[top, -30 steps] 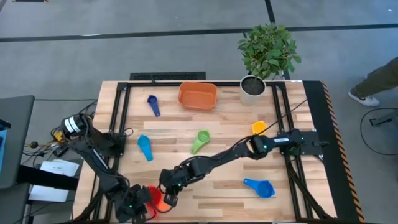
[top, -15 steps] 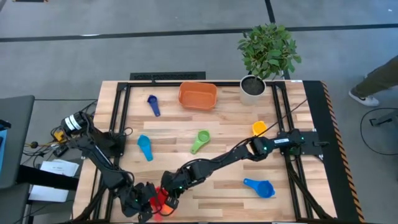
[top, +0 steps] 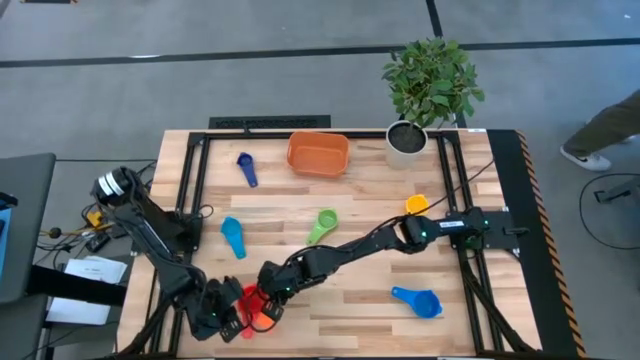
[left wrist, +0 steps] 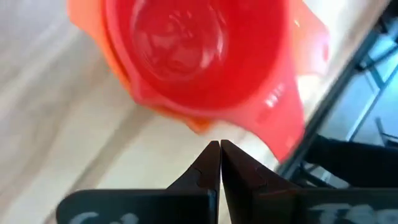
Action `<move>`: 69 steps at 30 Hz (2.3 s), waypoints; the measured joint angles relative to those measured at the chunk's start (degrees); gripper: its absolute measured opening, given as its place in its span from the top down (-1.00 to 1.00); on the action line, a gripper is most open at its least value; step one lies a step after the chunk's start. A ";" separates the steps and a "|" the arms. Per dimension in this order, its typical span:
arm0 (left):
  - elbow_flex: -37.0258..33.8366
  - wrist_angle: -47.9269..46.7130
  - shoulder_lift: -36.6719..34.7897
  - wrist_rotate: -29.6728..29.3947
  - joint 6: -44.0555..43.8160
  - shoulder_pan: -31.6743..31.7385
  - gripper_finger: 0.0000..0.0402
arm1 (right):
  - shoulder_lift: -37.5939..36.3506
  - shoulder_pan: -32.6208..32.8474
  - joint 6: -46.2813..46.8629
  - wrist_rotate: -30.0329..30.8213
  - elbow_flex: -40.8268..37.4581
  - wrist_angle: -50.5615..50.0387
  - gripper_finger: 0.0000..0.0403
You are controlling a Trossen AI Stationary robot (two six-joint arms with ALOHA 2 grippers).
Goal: Nest measuring cups in basket
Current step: Stack the red measuring cup on top of the orange measuring cup, then stack the blue measuring cup on top of the red measuring cup
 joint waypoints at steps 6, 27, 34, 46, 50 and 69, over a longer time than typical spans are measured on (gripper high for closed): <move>0.02 6.43 1.08 -1.12 -2.50 -3.59 1.00 | -0.36 2.87 0.38 -0.17 0.00 -2.48 0.90; 0.02 15.21 7.39 -3.05 2.51 1.95 1.00 | -0.42 3.76 -0.80 -2.42 0.00 7.56 0.91; 0.02 15.40 7.39 -3.58 2.35 2.37 1.00 | -0.42 3.42 -2.04 -3.27 0.00 8.29 0.92; 0.02 16.64 7.28 -3.34 0.27 1.41 1.00 | -1.80 3.04 -2.22 -1.67 0.04 1.92 0.94; 0.02 16.54 7.27 -3.80 0.34 1.86 1.00 | -1.68 3.04 -2.30 -1.81 0.00 1.95 0.91; 0.00 10.63 -1.56 -9.73 2.38 2.39 1.00 | -8.26 0.72 -7.26 3.82 0.13 -9.99 0.83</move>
